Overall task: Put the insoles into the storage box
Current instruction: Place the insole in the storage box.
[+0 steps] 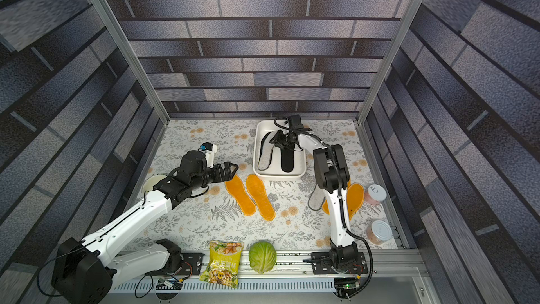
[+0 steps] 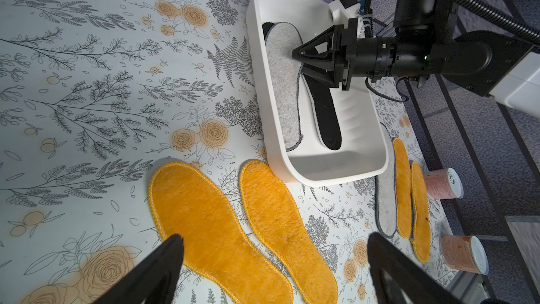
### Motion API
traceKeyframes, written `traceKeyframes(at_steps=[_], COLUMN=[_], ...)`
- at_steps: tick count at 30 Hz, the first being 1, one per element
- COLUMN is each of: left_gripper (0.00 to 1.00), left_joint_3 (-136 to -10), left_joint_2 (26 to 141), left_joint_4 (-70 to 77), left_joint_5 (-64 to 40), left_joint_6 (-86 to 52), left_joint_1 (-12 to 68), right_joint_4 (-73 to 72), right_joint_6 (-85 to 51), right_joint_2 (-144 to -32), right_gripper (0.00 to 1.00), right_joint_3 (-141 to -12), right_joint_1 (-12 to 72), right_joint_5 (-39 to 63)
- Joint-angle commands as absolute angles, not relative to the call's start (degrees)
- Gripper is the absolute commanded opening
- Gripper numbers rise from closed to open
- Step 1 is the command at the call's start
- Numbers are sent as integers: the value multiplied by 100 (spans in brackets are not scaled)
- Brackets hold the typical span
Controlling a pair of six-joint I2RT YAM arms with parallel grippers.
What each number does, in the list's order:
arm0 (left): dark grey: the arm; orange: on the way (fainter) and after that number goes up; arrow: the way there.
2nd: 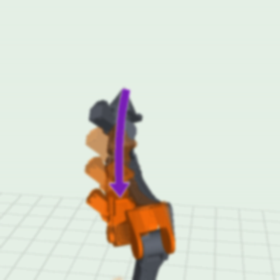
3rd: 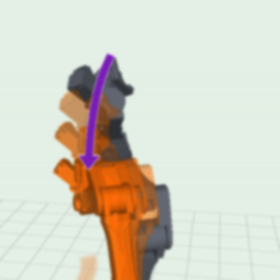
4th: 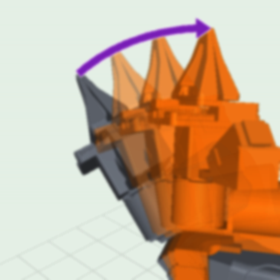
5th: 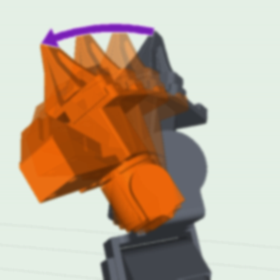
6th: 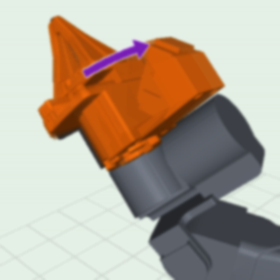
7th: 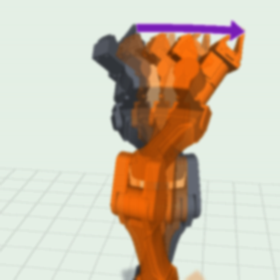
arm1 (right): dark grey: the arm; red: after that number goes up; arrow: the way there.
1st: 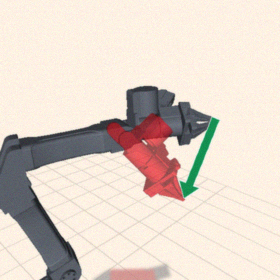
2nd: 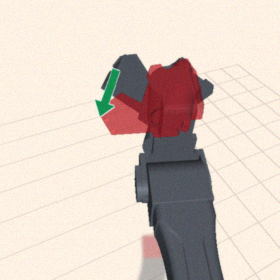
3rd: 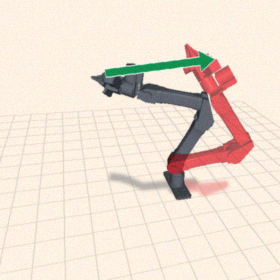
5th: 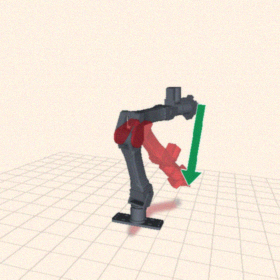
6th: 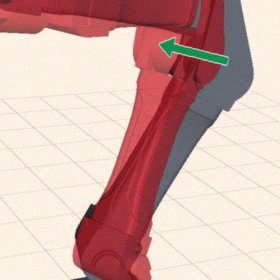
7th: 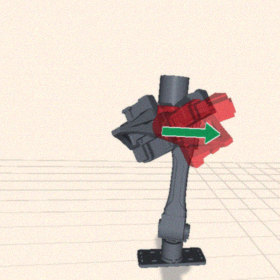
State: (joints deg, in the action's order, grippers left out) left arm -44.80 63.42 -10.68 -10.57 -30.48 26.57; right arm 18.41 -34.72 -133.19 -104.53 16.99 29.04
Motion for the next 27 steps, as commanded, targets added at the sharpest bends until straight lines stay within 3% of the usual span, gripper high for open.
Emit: traceKeyframes(at_steps=[1, 16, 23, 27], left_gripper=[100, 100, 100, 100], left_joint_3=[-4386, -4359, -4351, -4343], left_joint_2=[6297, 6310, 6302, 6293], left_joint_4=[-1011, -1002, -1019, -1012], left_joint_5=[-1149, -1152, -1134, -1141], left_joint_6=[-3088, -3095, -3094, -3097], left_joint_1=[2619, 2602, 2584, 2584], right_joint_4=[2043, 2106, 1811, 1656], right_joint_6=[-3390, -3297, -3289, -3287], right_joint_2=[-13458, -13689, -13646, -13560], right_gripper=[35, 18, 0, 0], right_joint_3=[-10738, -10950, -10809, -10692], right_joint_1=[1729, 1757, 1757, 1755], right_joint_5=[2871, 2865, 2925, 2988])
